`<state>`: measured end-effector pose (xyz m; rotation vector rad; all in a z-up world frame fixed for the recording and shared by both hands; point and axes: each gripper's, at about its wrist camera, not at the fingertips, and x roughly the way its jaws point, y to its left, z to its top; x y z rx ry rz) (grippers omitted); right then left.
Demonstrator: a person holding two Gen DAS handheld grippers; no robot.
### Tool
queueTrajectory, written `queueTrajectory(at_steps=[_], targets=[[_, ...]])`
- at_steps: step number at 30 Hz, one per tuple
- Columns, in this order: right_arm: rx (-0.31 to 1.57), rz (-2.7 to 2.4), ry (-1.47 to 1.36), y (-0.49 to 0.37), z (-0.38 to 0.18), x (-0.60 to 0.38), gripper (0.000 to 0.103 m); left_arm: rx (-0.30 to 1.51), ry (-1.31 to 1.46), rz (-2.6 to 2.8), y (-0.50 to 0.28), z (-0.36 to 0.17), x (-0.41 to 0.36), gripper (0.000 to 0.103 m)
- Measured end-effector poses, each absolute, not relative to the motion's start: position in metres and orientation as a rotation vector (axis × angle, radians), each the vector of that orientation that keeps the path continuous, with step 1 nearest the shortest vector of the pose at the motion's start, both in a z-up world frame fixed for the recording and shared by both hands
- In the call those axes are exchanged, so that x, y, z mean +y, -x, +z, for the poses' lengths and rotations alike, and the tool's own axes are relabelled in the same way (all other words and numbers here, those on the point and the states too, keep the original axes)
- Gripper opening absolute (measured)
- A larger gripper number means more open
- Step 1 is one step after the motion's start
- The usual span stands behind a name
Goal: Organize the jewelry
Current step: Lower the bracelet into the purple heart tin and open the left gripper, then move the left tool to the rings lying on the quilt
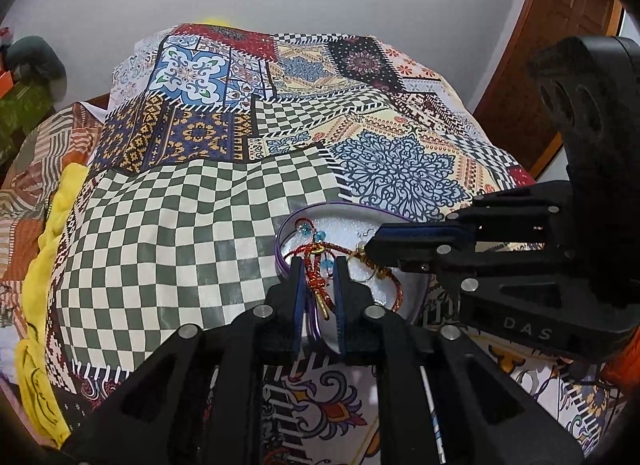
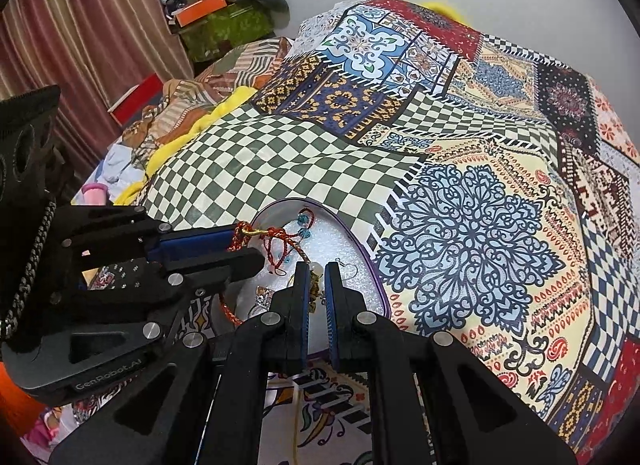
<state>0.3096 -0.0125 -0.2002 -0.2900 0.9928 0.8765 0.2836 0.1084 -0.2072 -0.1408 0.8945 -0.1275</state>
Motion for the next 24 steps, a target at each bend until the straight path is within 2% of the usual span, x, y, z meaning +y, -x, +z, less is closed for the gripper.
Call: queueTrajectory(at_steps=[8,11,13,15,24], targets=[[0.983,0.850,0.288,-0.305,-0.190,-0.020,0.007,0.904,0.151,-0.116,-0.277,-0.204,0.110,0.019],[0.974,0.834,0.297,-0.300,-0.185,-0.024,0.012,0.898,0.141,-0.104,-0.271,-0.201,0.109,0.022],[0.955,0.818,0.315,-0.295,-0.181,-0.026,0.019,0.892,0.140,-0.094,-0.268,-0.198,0.110,0.025],[0.927,0.798,0.339,-0.287,-0.175,-0.029,0.030,0.885,0.144,-0.082,-0.262,-0.194,0.111,0.028],[0.862,0.789,0.372,-0.255,-0.155,-0.041,0.032,0.873,0.128,-0.062,-0.233,-0.178,0.108,0.028]])
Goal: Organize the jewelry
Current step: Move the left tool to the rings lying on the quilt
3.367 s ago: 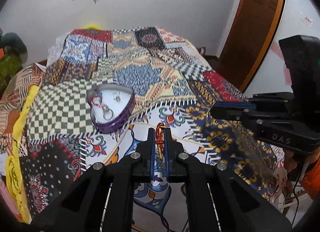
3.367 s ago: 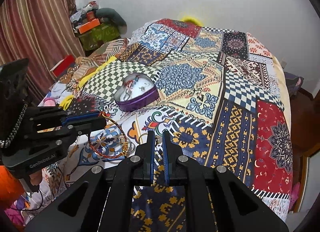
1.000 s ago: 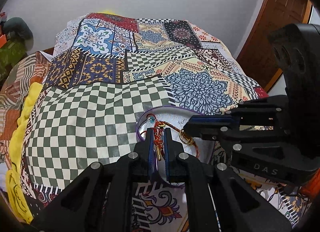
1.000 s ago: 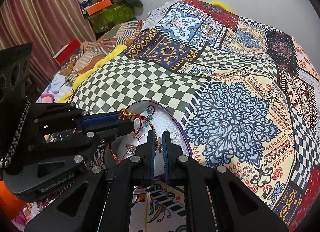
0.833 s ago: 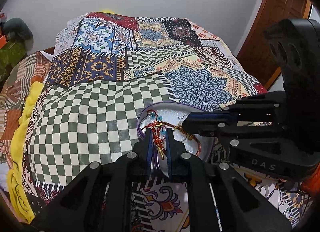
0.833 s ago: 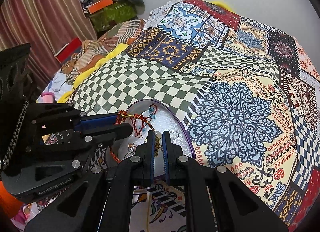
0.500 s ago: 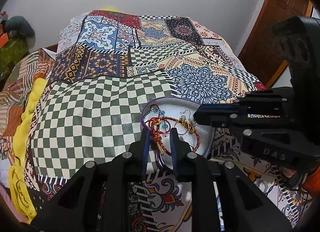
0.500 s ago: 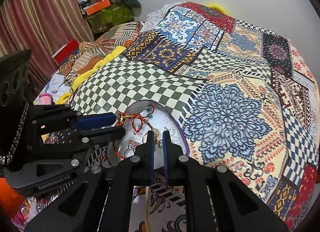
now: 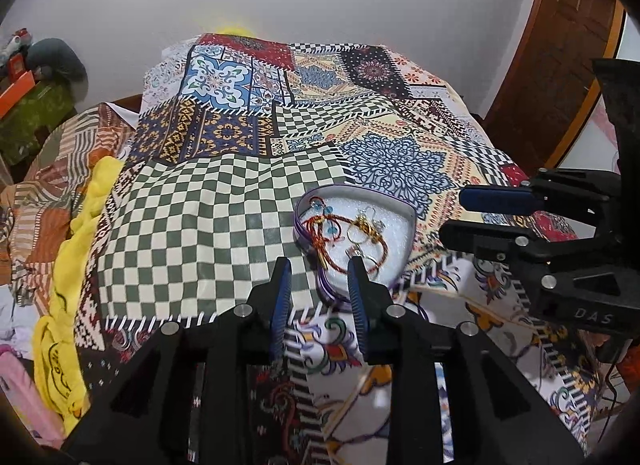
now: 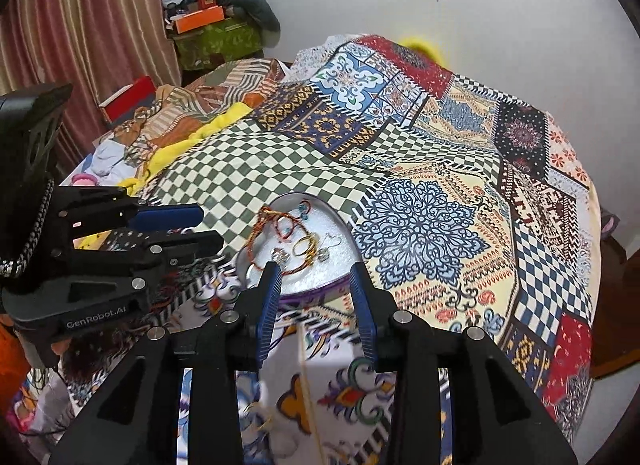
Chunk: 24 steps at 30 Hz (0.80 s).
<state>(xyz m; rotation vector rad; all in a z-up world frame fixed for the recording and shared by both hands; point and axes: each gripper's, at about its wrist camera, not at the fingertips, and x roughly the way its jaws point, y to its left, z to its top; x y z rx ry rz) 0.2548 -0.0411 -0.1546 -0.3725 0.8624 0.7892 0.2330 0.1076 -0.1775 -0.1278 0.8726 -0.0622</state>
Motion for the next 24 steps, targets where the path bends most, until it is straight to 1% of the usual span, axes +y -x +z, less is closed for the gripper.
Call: queueTrajectory(at_steps=[6,8,10,14,24], targets=[[0.838,0.790,0.364,-0.233,-0.144,-0.051,0.032,0.855,0.106,-0.065,-0.207,-0.163,0.097,0.029],[0.836,0.789,0.354,-0.227,-0.142,-0.056,0.032,0.849,0.106,-0.071,-0.197,-0.158,0.093,0.031],[0.839,0.786,0.342,-0.221,-0.140,-0.062,0.032,0.841,0.098,-0.073,-0.189,-0.155,0.088,0.035],[0.853,0.778,0.311,-0.213,-0.140,-0.077,0.032,0.841,0.084,-0.088,-0.176,-0.150,0.076,0.036],[0.964,0.762,0.299,-0.199,-0.173,-0.102,0.032,0.903,0.083,-0.153,-0.165,-0.169,0.046,0.036]])
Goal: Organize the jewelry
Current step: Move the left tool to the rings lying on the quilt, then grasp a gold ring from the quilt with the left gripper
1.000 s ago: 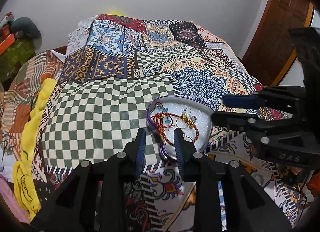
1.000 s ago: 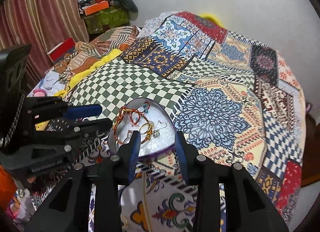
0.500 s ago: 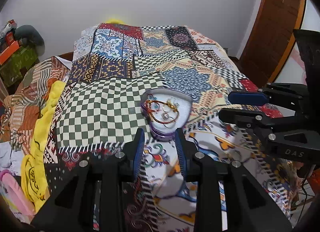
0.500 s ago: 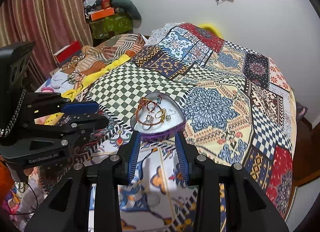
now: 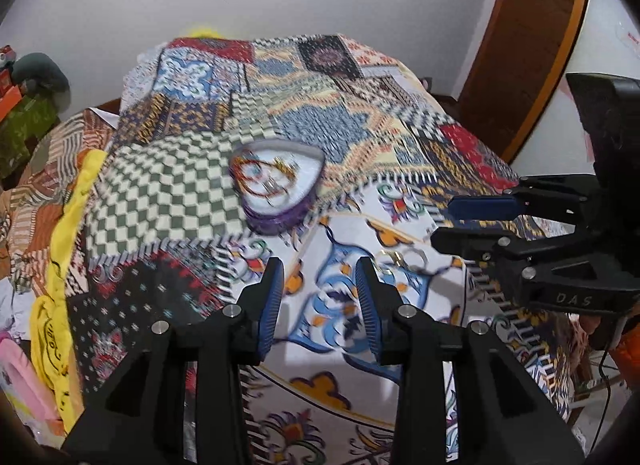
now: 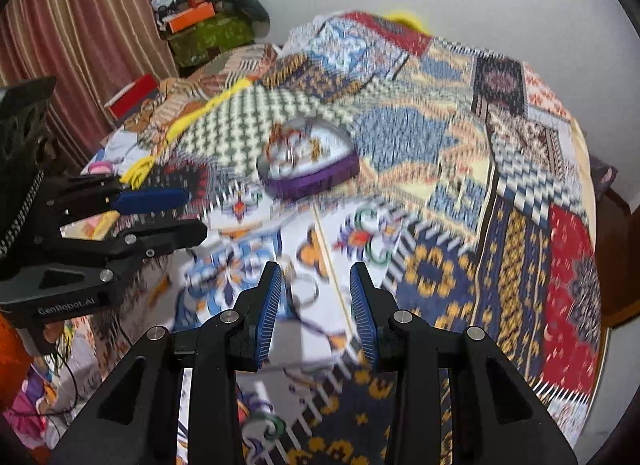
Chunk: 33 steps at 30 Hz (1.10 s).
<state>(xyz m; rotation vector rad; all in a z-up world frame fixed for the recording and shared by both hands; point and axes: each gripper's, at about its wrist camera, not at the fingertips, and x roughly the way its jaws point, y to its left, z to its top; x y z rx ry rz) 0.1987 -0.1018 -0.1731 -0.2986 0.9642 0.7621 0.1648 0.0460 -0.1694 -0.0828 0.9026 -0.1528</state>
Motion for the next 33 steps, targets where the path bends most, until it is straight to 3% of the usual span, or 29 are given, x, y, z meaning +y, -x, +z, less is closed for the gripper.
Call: queueTrajectory(at_steps=[14,16,18,23,33], targets=[[0.991,0.816,0.395,-0.193,-0.197,-0.087,0.032,0.943,0.101,-0.195,-0.164,-0.193,0.035,0.036],[0.986,0.827,0.400,-0.193,-0.198,-0.085,0.030,0.938,0.101,-0.202,-0.164,-0.192,0.035,0.036],[0.982,0.831,0.406,-0.192,-0.198,-0.085,0.020,0.934,0.097,-0.210,-0.166,-0.192,0.033,0.036],[0.977,0.828,0.367,-0.194,-0.197,-0.095,0.020,0.929,0.065,-0.238,-0.169,-0.190,0.024,0.036],[0.964,0.771,0.281,-0.208,-0.187,-0.125,0.020,0.930,0.013,-0.277,-0.181,-0.193,0.001,0.027]])
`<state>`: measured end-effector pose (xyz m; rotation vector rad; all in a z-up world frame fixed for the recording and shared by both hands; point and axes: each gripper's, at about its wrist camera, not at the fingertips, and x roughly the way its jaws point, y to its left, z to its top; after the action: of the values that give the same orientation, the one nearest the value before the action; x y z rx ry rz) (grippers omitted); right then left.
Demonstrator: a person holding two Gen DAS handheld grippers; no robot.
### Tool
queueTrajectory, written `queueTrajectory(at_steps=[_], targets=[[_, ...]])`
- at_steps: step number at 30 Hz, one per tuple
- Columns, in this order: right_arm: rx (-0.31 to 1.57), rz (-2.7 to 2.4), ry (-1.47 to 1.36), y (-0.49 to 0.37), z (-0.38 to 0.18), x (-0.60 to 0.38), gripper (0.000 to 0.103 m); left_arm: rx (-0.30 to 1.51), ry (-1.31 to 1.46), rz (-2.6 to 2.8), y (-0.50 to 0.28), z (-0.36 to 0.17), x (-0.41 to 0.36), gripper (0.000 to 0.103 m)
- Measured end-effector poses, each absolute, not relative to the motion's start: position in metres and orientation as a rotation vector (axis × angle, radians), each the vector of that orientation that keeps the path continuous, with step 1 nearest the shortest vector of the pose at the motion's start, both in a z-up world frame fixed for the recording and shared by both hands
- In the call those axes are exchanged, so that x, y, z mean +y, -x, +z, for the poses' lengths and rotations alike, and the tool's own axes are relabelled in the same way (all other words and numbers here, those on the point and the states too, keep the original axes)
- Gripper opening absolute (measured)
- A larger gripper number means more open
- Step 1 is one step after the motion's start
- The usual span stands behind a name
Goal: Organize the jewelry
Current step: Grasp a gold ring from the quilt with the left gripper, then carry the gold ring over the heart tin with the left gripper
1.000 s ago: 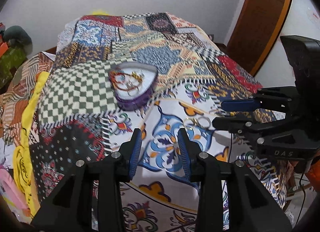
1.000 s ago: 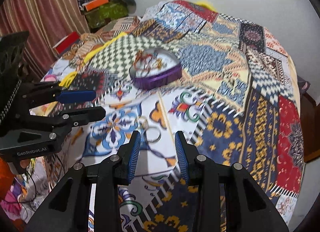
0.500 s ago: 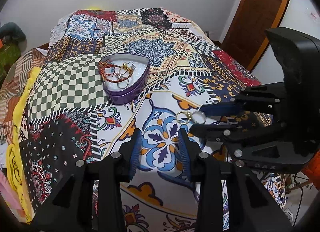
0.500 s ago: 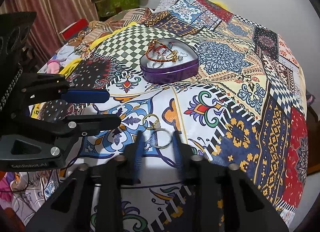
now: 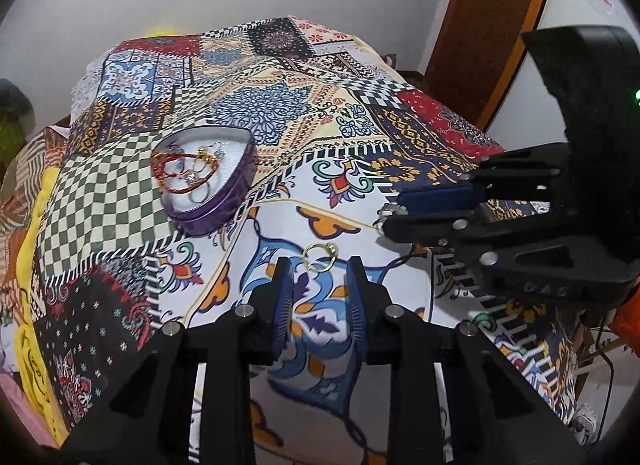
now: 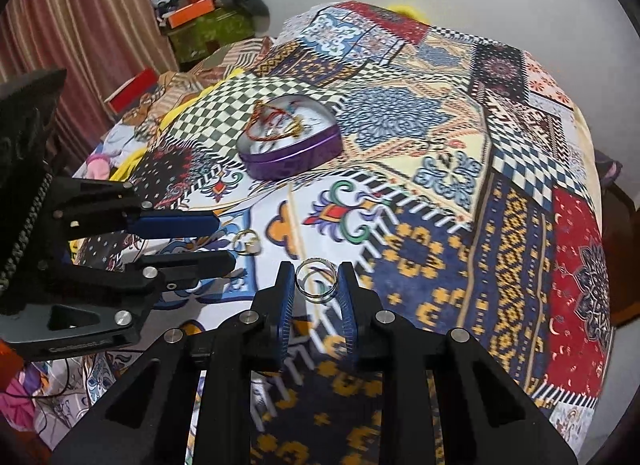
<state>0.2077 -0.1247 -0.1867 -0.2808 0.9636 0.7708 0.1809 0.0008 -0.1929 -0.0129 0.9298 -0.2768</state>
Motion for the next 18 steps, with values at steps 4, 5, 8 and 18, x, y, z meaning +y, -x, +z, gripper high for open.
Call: queueTrajectory(at_steps=[4,5,8,18], targets=[[0.954,0.778,0.278,-0.208,-0.184,-0.130,0.020,0.944,0.009,-0.266,-0.189,-0.200,-0.003,0.026],[0.950,0.779,0.279,-0.208,-0.184,-0.130,0.020,0.944,0.004,-0.266,-0.190,-0.201,-0.004,0.026],[0.942,0.779,0.284,-0.207,-0.184,-0.131,0.020,0.939,-0.008,-0.263,-0.191,-0.204,-0.007,0.025],[0.928,0.767,0.267,-0.207,-0.181,-0.135,0.020,0.909,-0.007,-0.250,-0.192,-0.204,-0.010,0.005]])
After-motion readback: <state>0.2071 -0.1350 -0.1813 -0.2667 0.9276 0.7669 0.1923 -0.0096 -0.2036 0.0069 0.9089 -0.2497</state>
